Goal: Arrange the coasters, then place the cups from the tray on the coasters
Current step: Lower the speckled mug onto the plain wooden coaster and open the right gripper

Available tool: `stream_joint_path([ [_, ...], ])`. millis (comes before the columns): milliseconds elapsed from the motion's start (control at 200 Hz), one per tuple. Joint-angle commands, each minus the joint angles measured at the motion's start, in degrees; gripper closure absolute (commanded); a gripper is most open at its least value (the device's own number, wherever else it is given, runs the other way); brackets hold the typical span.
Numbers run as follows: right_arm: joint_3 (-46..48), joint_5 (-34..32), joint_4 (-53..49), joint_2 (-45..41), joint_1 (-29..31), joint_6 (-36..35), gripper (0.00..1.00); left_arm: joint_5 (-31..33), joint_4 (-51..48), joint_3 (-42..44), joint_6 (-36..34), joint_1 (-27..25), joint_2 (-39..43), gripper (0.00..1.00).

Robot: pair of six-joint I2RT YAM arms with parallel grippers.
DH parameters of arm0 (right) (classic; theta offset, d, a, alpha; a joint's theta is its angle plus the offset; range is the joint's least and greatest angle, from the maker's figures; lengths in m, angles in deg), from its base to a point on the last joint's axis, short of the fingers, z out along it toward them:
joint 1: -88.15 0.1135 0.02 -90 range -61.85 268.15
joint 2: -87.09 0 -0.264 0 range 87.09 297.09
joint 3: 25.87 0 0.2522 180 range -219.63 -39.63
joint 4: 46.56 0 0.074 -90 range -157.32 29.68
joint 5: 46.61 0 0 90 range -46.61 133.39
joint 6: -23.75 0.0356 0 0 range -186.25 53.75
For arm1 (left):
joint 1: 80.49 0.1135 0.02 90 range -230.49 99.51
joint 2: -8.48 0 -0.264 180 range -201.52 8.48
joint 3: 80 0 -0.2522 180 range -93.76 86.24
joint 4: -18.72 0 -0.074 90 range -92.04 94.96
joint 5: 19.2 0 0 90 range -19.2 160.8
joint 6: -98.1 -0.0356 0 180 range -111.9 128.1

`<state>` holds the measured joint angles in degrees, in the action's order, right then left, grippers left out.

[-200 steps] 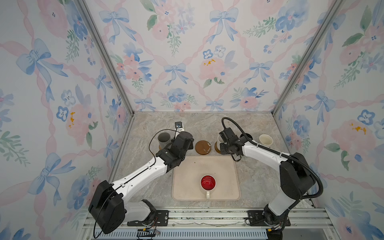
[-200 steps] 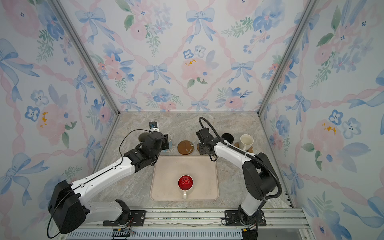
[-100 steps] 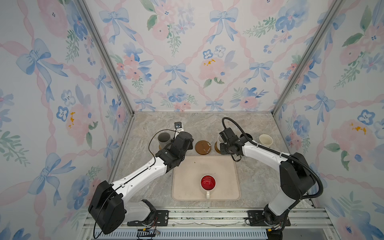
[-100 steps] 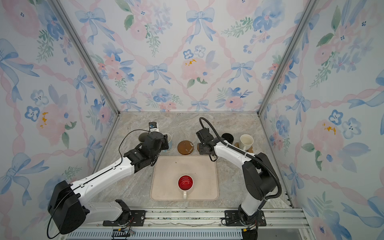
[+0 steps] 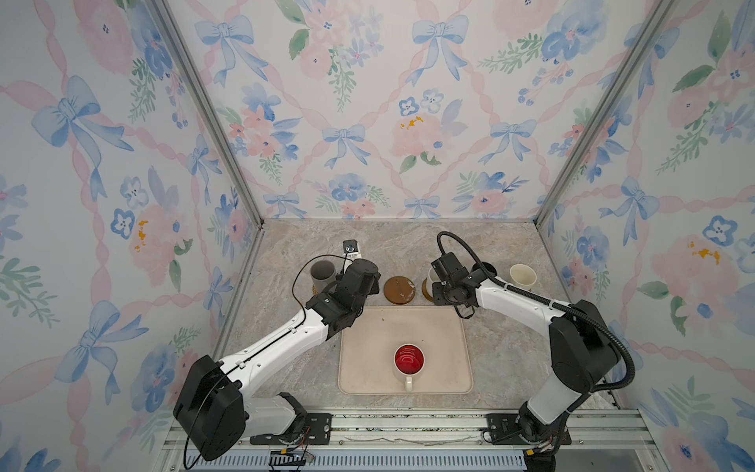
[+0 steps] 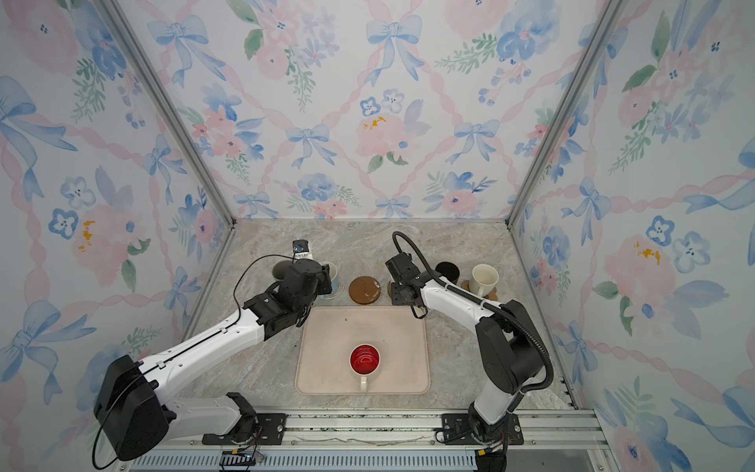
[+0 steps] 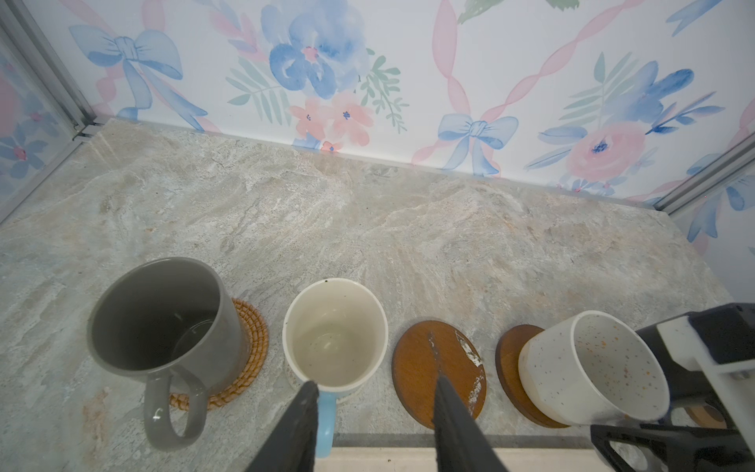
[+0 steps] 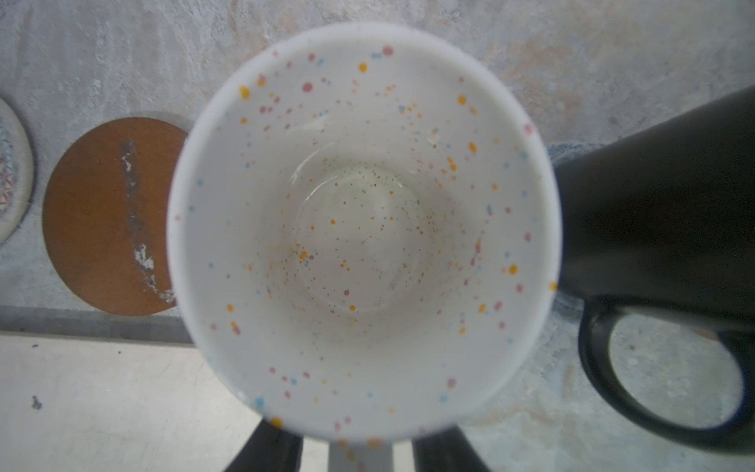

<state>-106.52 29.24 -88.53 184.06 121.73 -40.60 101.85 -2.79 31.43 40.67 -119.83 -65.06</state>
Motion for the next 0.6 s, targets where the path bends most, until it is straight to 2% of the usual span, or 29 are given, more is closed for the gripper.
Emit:
stream_joint_path([
  [0,0.8,-1.3,-0.6,-1.8,0.6,0.4,0.45,-0.1,0.3,0.7,-0.8,0.4,1.0,0.57],
  [190,0.5,-3.3,-2.7,-5.9,1.3,0.0,0.31,-0.2,0.3,0.4,-0.9,0.5,0.4,0.57],
  [595,-1.2,-6.8,-3.6,-13.8,3.9,0.1,0.20,-3.1,0.3,-0.3,-1.5,0.5,-0.3,0.56],
])
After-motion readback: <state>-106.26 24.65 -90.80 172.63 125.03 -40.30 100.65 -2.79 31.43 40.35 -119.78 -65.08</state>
